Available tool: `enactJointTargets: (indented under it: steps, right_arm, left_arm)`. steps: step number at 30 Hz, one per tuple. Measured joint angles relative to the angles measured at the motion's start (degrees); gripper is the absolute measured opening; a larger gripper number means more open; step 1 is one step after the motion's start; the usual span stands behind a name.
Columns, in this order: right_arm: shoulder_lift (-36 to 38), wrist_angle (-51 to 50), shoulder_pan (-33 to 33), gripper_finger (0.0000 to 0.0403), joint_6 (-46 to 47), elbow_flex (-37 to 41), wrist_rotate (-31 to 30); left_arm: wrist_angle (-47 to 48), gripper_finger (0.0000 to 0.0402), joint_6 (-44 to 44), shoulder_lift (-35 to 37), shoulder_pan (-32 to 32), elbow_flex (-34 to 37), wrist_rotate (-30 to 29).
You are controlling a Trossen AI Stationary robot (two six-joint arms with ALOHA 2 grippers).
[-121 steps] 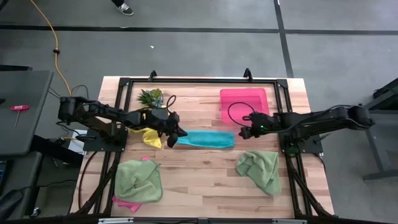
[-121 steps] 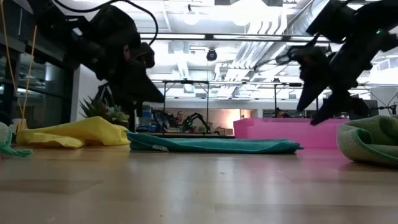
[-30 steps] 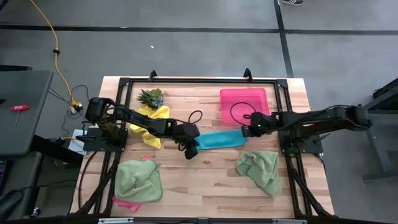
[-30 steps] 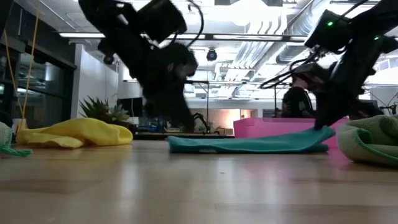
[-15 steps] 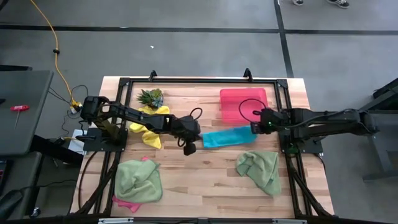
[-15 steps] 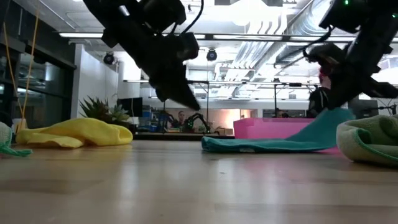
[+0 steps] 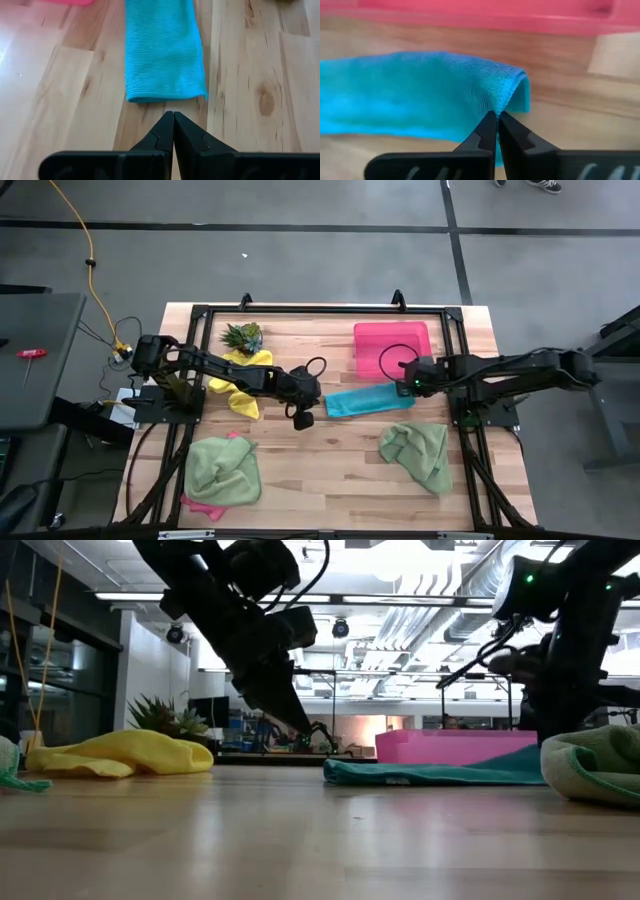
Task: Fold microfiber towels
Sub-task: Fold the blue microfiber cloth
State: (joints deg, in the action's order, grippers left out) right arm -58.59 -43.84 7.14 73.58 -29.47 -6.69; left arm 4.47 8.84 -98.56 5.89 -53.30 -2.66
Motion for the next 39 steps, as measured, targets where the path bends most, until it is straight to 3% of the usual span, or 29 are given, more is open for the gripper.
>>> enactJointTargets:
  steps: [12,15,23,27,32,39]
  right_arm:
    - [-5.2,-0.07,0.0,0.0008,1.15,-0.02,-3.84]
    - [-5.05,-1.54,0.3,0.0039,0.48,-0.02,-4.02]
    - [-2.94,-2.16,0.76,0.0167,-1.88,-0.04,-3.94]
    - [0.56,-1.7,0.76,0.0201,-3.71,-0.06,-4.07]
    - [5.01,-4.52,0.74,0.0208,-4.02,-0.15,-4.12]
    - [4.83,-5.81,0.76,0.0209,-4.59,-0.11,-1.99]
  left_arm:
    - [-2.09,0.0,1.01,0.0,-0.22,-0.02,-0.6]
    - [-5.01,0.0,0.59,0.0,-0.21,0.0,-0.6]
    - [-15.67,0.0,-0.03,-2.62,0.93,-0.06,0.9]
    - [-20.31,0.0,1.11,-6.22,1.29,-0.07,2.05]
    - [-26.17,0.0,2.9,-10.71,1.57,-0.25,1.58]
    - [-24.31,0.0,4.12,-16.05,1.7,-0.19,0.44]
